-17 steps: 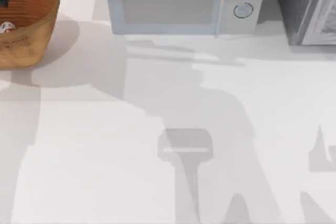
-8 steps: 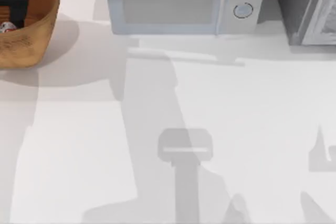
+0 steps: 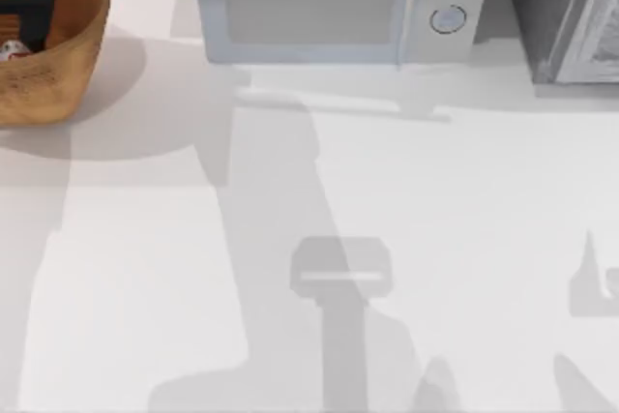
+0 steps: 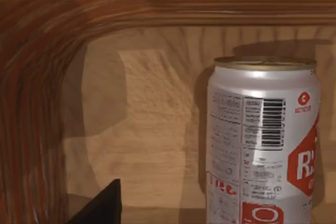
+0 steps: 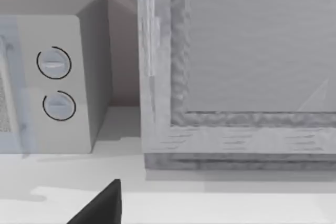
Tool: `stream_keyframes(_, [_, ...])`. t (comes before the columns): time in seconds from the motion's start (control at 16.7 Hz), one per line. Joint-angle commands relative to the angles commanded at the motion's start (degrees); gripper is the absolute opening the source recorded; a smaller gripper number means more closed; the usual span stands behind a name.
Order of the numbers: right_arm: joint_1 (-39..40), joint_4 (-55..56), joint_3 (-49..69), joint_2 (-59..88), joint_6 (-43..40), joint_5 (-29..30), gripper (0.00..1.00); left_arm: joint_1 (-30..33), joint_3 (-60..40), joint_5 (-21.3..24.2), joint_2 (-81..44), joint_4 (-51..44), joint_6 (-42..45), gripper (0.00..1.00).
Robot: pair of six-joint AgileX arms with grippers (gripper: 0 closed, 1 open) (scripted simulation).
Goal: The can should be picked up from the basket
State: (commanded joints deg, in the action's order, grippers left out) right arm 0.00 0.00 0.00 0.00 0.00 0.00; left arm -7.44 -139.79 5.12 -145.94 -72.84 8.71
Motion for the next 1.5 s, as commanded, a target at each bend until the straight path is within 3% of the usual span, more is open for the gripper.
stream_keyframes(0.3, [0.0, 0.0, 0.0, 0.0, 0.0, 0.0, 1.0, 0.3, 5.2, 0.0, -2.7, 8.2, -0.2, 1.0])
stream_keyframes(0.6, [0.0, 0.0, 0.0, 0.0, 0.0, 0.0, 1.0, 0.3, 5.9, 0.0, -3.2, 9.2, -0.3, 1.0])
stream_keyframes(1.38, [0.0, 0.0, 0.0, 0.0, 0.0, 0.0, 1.0, 0.3, 5.9, 0.0, -3.2, 9.2, -0.3, 0.02])
stream_keyframes(1.5, [0.0, 0.0, 0.0, 0.0, 0.0, 0.0, 1.0, 0.3, 5.9, 0.0, -3.2, 9.2, -0.3, 0.0])
